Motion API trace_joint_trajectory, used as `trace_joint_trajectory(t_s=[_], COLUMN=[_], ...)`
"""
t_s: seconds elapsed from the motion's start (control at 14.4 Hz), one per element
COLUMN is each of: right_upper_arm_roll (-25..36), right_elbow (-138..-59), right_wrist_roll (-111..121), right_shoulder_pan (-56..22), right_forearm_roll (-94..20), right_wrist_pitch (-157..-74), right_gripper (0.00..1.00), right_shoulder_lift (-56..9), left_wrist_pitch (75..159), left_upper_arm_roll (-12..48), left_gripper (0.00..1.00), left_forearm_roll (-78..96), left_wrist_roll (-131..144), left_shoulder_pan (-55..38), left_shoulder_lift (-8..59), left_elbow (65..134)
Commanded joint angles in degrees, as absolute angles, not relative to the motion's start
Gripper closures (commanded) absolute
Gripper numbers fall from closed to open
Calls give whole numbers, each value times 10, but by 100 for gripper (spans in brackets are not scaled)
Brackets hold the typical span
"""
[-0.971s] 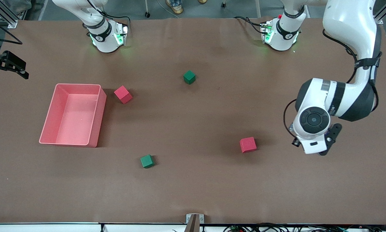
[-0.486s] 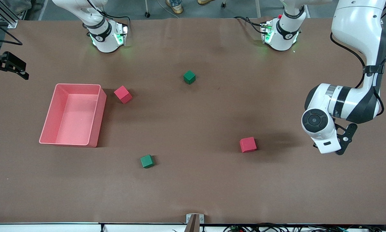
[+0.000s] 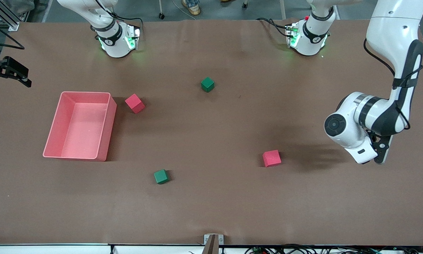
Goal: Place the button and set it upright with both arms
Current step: 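Lift the button with the left gripper and carry it sideways, then lower the held button upright onto the table with the left gripper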
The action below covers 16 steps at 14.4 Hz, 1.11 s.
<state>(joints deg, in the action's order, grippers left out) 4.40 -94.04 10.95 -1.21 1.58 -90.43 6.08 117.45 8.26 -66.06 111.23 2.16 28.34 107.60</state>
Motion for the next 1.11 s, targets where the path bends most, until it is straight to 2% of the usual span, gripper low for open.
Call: trace_joint_trajectory(t_s=[0.0,0.35,0.55,1.04], right_upper_arm_roll=[44,44,44,44], right_elbow=[-933,-933,-933,-933], right_wrist_roll=[118,118,118,115], right_shoulder_pan=[-11,-12,-13,-13], right_forearm_roll=[18,18,18,16], right_wrist_pitch=[-904,-904,-904,-904], right_gripper=[0,0,0,0], right_shoulder_lift=[57,57,57,54], left_wrist_pitch=[1183,1164,1092,991], left_upper_arm_roll=[89,86,87,86], left_gripper=[100,100,100,100], left_forearm_roll=[-734,-868,-912,-996], left_wrist_roll=[1203,1362,1421,1579], left_shoulder_pan=[25,25,20,24], left_shoulder_lift=[288,305,331,402], left_elbow=[1104,1145,1148,1148])
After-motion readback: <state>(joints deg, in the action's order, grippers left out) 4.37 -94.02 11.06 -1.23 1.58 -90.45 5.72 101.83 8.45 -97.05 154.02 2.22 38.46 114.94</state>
